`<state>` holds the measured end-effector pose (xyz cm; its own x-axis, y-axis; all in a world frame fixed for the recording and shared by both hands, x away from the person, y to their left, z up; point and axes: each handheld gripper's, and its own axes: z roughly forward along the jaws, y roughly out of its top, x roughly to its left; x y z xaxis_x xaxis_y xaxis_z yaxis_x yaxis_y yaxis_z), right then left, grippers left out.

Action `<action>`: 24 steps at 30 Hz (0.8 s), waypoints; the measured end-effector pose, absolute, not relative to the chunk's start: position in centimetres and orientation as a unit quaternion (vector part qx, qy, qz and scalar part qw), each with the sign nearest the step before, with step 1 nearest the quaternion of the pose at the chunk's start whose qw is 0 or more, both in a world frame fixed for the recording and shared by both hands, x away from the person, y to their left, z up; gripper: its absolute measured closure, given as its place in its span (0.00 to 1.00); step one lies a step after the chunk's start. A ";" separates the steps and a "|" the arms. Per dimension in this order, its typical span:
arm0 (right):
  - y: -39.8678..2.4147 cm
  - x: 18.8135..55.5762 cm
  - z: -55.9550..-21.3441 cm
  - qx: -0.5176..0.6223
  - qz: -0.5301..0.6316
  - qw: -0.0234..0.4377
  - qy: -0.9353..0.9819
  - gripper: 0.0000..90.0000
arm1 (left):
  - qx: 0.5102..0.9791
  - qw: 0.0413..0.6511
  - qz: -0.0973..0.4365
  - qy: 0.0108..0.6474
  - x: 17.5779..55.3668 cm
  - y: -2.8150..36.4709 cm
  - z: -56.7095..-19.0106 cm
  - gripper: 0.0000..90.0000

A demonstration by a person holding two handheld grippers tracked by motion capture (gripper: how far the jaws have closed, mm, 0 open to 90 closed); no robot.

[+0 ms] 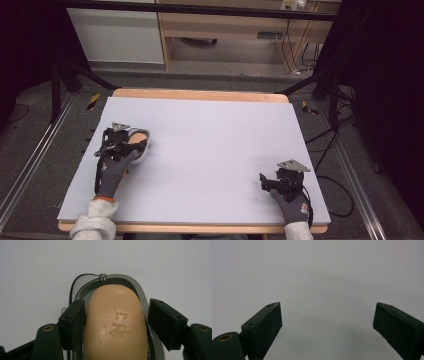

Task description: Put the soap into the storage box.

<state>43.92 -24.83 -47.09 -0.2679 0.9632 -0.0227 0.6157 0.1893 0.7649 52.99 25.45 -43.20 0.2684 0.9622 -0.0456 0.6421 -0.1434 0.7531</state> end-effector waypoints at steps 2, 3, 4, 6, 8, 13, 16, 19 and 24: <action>-24.9 43.9 -47.1 0.543 0.330 0.265 0.725 0.10 | 0.720 0.342 0.234 0.557 52.9 25.4 -43.1 0.33; -24.9 43.9 -47.1 0.543 0.330 0.265 0.725 0.10 | 0.720 0.343 0.235 0.556 52.9 25.3 -43.1 0.33; -24.9 43.9 -47.1 0.543 0.330 0.265 0.725 0.10 | 0.720 0.343 0.236 0.555 52.8 25.3 -43.0 0.33; -24.9 43.9 -47.1 0.543 0.330 0.265 0.725 0.10 | 0.721 0.348 0.238 0.551 52.6 25.2 -42.8 0.33; -24.9 43.9 -47.1 0.543 0.330 0.266 0.725 0.10 | 0.721 0.352 0.241 0.546 52.4 25.0 -42.4 0.33; -24.9 43.9 -47.1 0.543 0.330 0.267 0.725 0.10 | 0.720 0.364 0.244 0.538 51.8 24.7 -41.7 0.33; -24.9 43.9 -47.0 0.545 0.331 0.265 0.723 0.10 | 0.722 0.366 0.245 0.534 51.4 24.6 -41.5 0.33; -24.9 43.9 -47.0 0.546 0.331 0.265 0.722 0.10 | 0.721 0.374 0.244 0.529 50.8 24.5 -41.2 0.33; -25.1 43.9 -47.0 0.545 0.332 0.269 0.722 0.10 | 0.719 0.394 0.243 0.519 49.5 24.3 -41.0 0.32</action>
